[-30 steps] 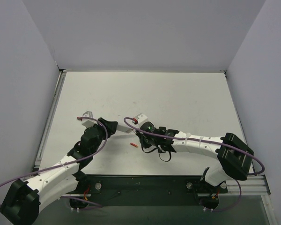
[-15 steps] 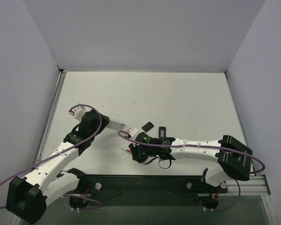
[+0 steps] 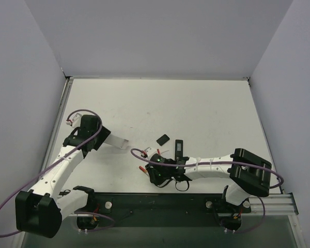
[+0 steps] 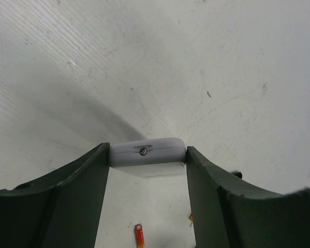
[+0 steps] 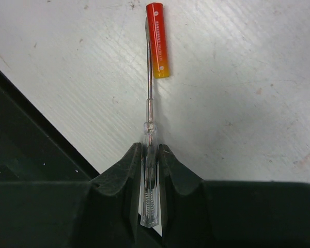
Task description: Unload the batteries from the remote control
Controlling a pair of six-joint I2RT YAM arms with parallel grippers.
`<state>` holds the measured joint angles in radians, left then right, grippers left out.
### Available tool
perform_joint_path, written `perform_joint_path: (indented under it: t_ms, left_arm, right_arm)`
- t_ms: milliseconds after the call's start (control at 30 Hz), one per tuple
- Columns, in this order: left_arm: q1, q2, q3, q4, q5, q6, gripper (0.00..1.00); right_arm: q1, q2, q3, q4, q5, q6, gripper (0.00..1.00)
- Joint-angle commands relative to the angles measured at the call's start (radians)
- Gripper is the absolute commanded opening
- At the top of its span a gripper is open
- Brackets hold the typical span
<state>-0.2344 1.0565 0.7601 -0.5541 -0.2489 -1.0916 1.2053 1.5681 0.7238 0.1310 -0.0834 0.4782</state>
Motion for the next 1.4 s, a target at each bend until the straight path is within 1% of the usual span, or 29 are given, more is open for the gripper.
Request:
perform_joint_path:
  t_ms: [0, 100, 333, 533, 633, 733, 833, 867, 967, 1000, 1100, 1200, 1267, 1300, 1333, 1367]
  left_arm:
    - [0.006, 0.033, 0.028, -0.023, 0.059, 0.019, 0.0]
    - [0.004, 0.057, 0.012, -0.017, 0.088, 0.024, 0.0]
    - [-0.002, 0.128, -0.041, 0.025, 0.169, 0.022, 0.0]
    - [-0.009, 0.247, -0.019, -0.004, 0.203, 0.042, 0.0]
    - [-0.017, 0.301, -0.001, -0.009, 0.204, 0.067, 0.0]
    - [-0.032, 0.358, 0.018, -0.009, 0.237, 0.09, 0.0]
    - [-0.055, 0.402, 0.035, 0.0, 0.249, 0.102, 0.05]
    - [-0.063, 0.408, 0.036, 0.025, 0.29, 0.104, 0.07]
    - [-0.089, 0.424, 0.038, 0.069, 0.322, 0.111, 0.13]
    - [-0.094, 0.425, 0.042, 0.078, 0.329, 0.113, 0.18]
    - [-0.106, 0.43, 0.053, 0.117, 0.362, 0.13, 0.24]
    - [-0.115, 0.439, 0.061, 0.147, 0.384, 0.128, 0.28]
    - [-0.126, 0.451, 0.074, 0.154, 0.398, 0.13, 0.35]
    - [-0.131, 0.456, 0.084, 0.151, 0.401, 0.134, 0.36]
    - [-0.135, 0.461, 0.105, 0.145, 0.395, 0.139, 0.48]
    - [-0.143, 0.468, 0.117, 0.122, 0.393, 0.147, 0.5]
  right_arm:
    - [0.002, -0.069, -0.04, -0.028, 0.08, 0.048, 0.0]
    - [0.0, -0.092, -0.044, -0.033, 0.125, 0.049, 0.0]
    - [-0.019, -0.115, -0.046, -0.054, 0.151, 0.042, 0.0]
    - [-0.029, -0.181, -0.047, -0.09, 0.168, 0.043, 0.0]
    - [-0.041, -0.22, -0.043, -0.126, 0.206, 0.054, 0.0]
    - [-0.05, -0.293, -0.05, -0.169, 0.238, 0.056, 0.0]
    - [-0.073, -0.348, -0.066, -0.2, 0.263, 0.054, 0.0]
    - [-0.081, -0.382, -0.072, -0.223, 0.267, 0.051, 0.0]
    - [-0.136, -0.454, -0.092, -0.257, 0.271, 0.043, 0.0]
    - [-0.163, -0.477, -0.11, -0.261, 0.269, 0.04, 0.0]
    - [-0.202, -0.566, -0.129, -0.298, 0.277, 0.03, 0.0]
    - [-0.228, -0.635, -0.133, -0.341, 0.286, 0.016, 0.0]
    - [-0.259, -0.671, -0.133, -0.369, 0.287, 0.0, 0.0]
    - [-0.272, -0.681, -0.132, -0.376, 0.281, -0.006, 0.0]
    - [-0.285, -0.703, -0.133, -0.384, 0.271, -0.009, 0.0]
    - [-0.303, -0.712, -0.133, -0.395, 0.264, -0.018, 0.0]
